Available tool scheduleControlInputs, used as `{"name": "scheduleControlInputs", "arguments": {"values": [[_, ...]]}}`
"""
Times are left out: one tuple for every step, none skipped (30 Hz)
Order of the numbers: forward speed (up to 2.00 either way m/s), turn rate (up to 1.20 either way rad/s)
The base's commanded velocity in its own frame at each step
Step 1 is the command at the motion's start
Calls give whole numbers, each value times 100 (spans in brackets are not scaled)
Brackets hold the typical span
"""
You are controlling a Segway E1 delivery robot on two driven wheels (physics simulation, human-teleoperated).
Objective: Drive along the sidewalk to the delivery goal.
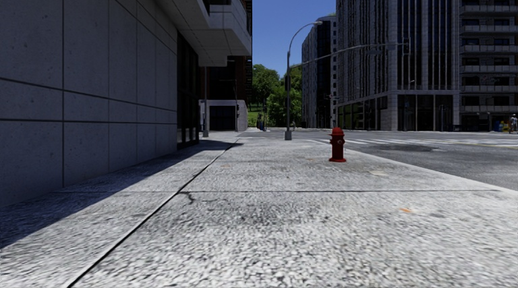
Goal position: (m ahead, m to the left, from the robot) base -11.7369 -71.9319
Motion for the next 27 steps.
{"name": "scheduleControlInputs", "arguments": {"values": [[200,0],[200,0],[200,0],[200,0],[200,0],[200,0],[200,0],[200,0],[200,0],[200,0],[200,0],[200,0],[200,0],[200,0],[200,0],[200,0],[200,0],[200,0],[200,0],[200,0],[200,0],[200,0],[200,0],[200,0],[200,0],[200,0],[200,0]]}}
